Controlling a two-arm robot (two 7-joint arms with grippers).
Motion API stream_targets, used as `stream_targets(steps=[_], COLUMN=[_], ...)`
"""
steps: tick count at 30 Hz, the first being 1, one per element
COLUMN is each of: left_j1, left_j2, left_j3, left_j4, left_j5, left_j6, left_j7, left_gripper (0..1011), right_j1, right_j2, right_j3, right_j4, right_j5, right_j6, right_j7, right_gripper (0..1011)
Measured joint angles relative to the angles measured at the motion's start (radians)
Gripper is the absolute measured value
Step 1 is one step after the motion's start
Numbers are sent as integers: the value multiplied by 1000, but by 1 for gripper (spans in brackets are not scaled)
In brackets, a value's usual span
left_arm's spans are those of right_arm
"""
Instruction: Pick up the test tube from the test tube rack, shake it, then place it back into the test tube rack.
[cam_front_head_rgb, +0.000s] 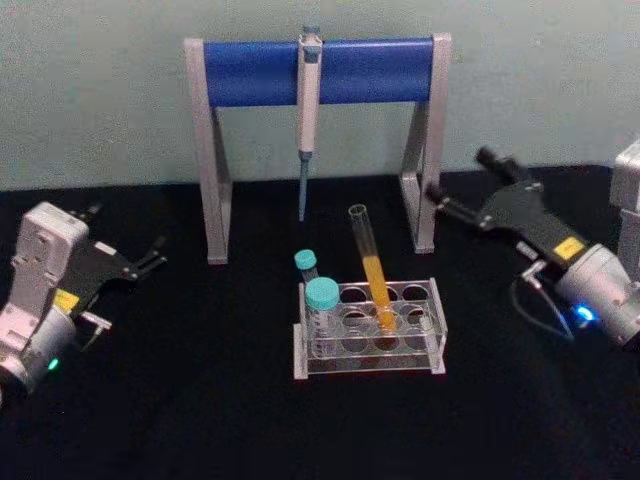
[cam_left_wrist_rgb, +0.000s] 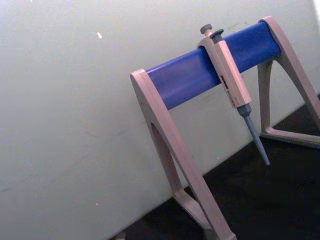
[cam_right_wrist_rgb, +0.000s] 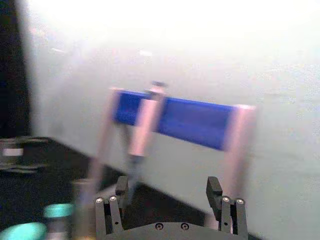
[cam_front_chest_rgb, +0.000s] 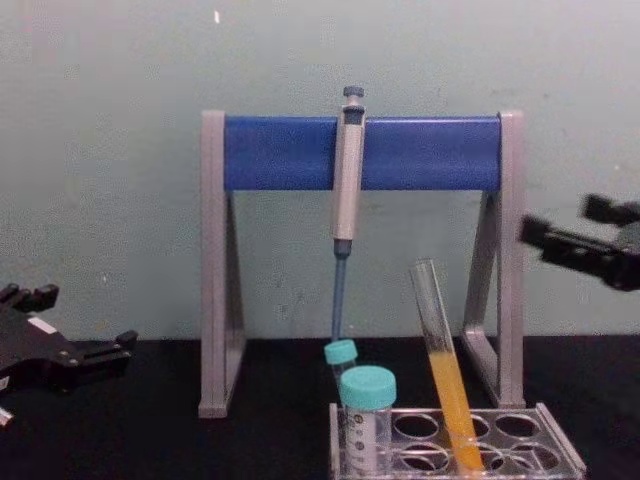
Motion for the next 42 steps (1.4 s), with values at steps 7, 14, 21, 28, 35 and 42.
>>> stream_targets(steps=[7, 14, 21, 28, 35, 42], left_j1=[0, 0, 0, 0, 0, 0], left_j2=[0, 0, 0, 0, 0, 0], left_j3=[0, 0, 0, 0, 0, 0], left_j4=[0, 0, 0, 0, 0, 0], left_j5=[0, 0, 0, 0, 0, 0], left_j6=[0, 0, 0, 0, 0, 0], left_j7=[0, 0, 0, 0, 0, 0], left_gripper=[1002, 1001, 1001, 1001, 1001, 1001], right_j1=[-39, -55, -66, -66, -66, -66], right_j2=[-22, -35, -50, -49, -47, -46], right_j3=[34, 28, 38, 36, 34, 33], right_j4=[-24, 1, 24, 24, 22, 22], right_j5=[-174, -253, -271, -271, -271, -271], right_j6=[100, 214, 248, 248, 246, 246], right_j7=[-281, -366, -370, -369, -369, -369], right_gripper=[1000, 1000, 1000, 1000, 1000, 1000])
